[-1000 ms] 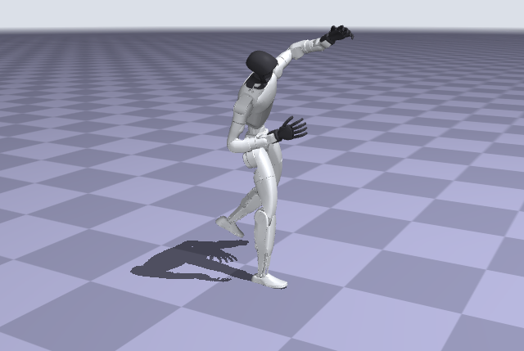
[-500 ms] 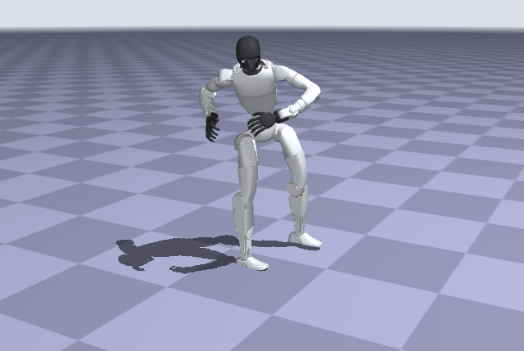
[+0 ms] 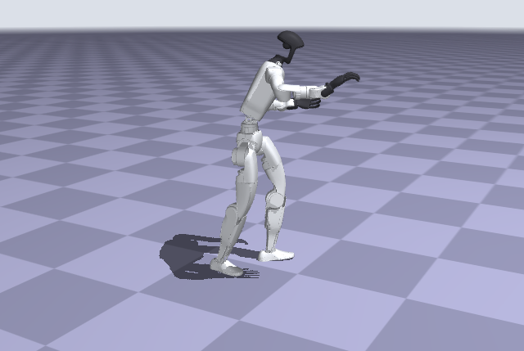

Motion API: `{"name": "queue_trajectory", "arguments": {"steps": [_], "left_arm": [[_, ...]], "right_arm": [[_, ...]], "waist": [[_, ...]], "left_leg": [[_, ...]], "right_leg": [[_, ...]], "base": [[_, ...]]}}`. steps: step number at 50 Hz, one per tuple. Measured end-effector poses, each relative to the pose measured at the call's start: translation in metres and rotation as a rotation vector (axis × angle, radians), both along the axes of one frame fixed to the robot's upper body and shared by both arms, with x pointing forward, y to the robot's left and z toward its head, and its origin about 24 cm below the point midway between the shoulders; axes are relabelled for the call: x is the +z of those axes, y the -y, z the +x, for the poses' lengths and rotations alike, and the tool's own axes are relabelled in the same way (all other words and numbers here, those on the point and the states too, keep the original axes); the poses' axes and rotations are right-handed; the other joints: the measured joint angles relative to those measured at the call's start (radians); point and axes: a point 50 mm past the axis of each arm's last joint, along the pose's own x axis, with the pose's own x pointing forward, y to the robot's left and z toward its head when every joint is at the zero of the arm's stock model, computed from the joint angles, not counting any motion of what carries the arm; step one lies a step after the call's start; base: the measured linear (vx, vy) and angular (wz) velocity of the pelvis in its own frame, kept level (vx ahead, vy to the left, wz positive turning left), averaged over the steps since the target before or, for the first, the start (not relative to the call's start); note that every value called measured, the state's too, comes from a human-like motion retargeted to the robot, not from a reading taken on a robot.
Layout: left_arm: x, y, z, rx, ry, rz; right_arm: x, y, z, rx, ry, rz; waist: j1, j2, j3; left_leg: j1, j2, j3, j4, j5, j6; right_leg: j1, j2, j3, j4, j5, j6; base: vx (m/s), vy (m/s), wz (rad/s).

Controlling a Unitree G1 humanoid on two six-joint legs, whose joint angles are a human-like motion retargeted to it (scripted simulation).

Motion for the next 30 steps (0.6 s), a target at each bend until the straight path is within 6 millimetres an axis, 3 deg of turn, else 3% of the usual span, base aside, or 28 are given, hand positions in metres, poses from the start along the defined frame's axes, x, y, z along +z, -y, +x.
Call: {"name": "queue_trajectory", "arguments": {"steps": [2,5,7,8,10,12,15,18,20,21,23,25,27,30], "left_arm": [[0.012,-0.007,-0.007,0.089,0.091,0.118],[0.038,-0.009,-0.014,0.115,0.244,0.201],[0.054,-0.008,-0.018,0.136,0.334,0.188],[0.06,-0.007,-0.021,0.152,0.372,0.187],[0.072,0.0,-0.023,0.186,0.442,0.211],[0.087,0.019,-0.014,0.193,0.523,0.299],[0.129,0.076,0.017,0.209,0.695,0.496],[0.176,0.172,0.073,0.387,0.8,0.883],[0.178,0.214,0.125,0.686,0.781,1.277],[0.162,0.217,0.152,0.8,0.705,1.488],[0.142,0.193,0.184,0.944,0.478,1.765],[0.136,0.167,0.196,0.908,0.286,1.716],[0.147,0.156,0.194,0.742,0.274,1.351],[0.149,0.144,0.16,0.323,0.266,0.625]], "right_arm": [[0.026,0.053,0.019,-0.253,-0.083,0.087],[0.024,0.122,0.012,-0.491,-0.311,0.344],[0.018,0.129,0.007,-0.502,-0.305,0.383],[0.016,0.123,0.009,-0.445,-0.258,0.383],[-0.006,0.101,0.014,-0.338,-0.203,0.318],[-0.046,0.072,0.013,-0.21,-0.237,0.254],[-0.108,0.027,-0.003,-0.02,-0.344,0.246],[-0.156,-0.011,-0.026,0.133,-0.394,0.351],[-0.181,-0.03,-0.04,0.204,-0.4,0.441],[-0.19,-0.038,-0.046,0.237,-0.41,0.474],[-0.202,-0.05,-0.058,0.311,-0.46,0.515],[-0.205,-0.059,-0.069,0.393,-0.51,0.523],[-0.199,-0.066,-0.076,0.454,-0.524,0.514],[-0.193,-0.082,-0.074,0.514,-0.504,0.512]], "waist": [[0.087,0.003,-0.003],[0.19,0.029,-0.009],[0.196,0.067,-0.028],[0.178,0.089,-0.041],[0.123,0.11,-0.074],[0.056,0.099,-0.122],[-0.069,0.061,-0.204],[-0.239,0.004,-0.259],[-0.371,-0.008,-0.287],[-0.43,-0.008,-0.29],[-0.521,-0.01,-0.303],[-0.558,-0.031,-0.305],[-0.539,-0.059,-0.285],[-0.483,-0.106,-0.223]], "left_leg": [[-0.019,0.005,-0.017,0.032,-0.017,-0.009],[-0.004,0.0,-0.035,0.044,-0.037,-0.013],[0.028,-0.013,-0.07,0.02,-0.048,-0.009],[0.044,-0.019,-0.097,0.009,-0.055,-0.011],[0.072,-0.031,-0.159,-0.01,-0.065,-0.017],[0.084,-0.041,-0.216,-0.018,-0.077,-0.024],[0.09,-0.049,-0.289,-0.014,-0.1,-0.025],[0.105,-0.07,-0.342,-0.038,-0.11,0.014],[0.103,-0.055,-0.386,-0.03,-0.123,0.024],[0.108,-0.043,-0.403,-0.03,-0.128,0.025],[0.118,-0.018,-0.413,-0.028,-0.139,0.032],[0.144,0.001,-0.386,-0.032,-0.15,0.037],[0.185,0.009,-0.328,-0.026,-0.168,0.042],[0.25,0.005,-0.251,-0.008,-0.195,0.029]], "right_leg": [[0.001,0.0,-0.012,0.012,0.011,-0.002],[0.011,-0.01,-0.022,0.058,0.041,0.005],[0.015,-0.011,-0.014,0.124,0.076,0.01],[0.013,-0.008,0.001,0.168,0.099,0.016],[-0.004,0.004,0.057,0.27,0.153,0.037],[-0.055,0.011,0.123,0.392,0.196,0.064],[-0.144,-0.043,0.121,0.564,0.2,0.039],[-0.224,-0.175,0.028,0.662,0.132,-0.062],[-0.261,-0.206,-0.013,0.647,0.101,-0.1],[-0.274,-0.203,-0.023,0.614,0.095,-0.1],[-0.314,-0.194,-0.035,0.535,0.096,-0.088],[-0.357,-0.195,-0.057,0.439,0.111,-0.065],[-0.391,-0.205,-0.088,0.328,0.14,-0.04],[-0.414,-0.222,-0.121,0.135,0.195,0.006]], "base": [[0.27,0.1,0.62],[0.36,0.13,0.56],[0.43,0.16,1.05],[0.46,0.16,1.41],[0.48,0.13,1.58],[0.47,0.07,1.38],[0.43,0.0,1.0],[0.34,-0.05,0.86],[0.3,-0.07,0.8],[0.28,-0.1,0.55],[0.25,-0.12,-0.05],[0.23,-0.15,-0.87],[0.21,-0.17,-1.39],[0.21,-0.19,-1.14]]}}
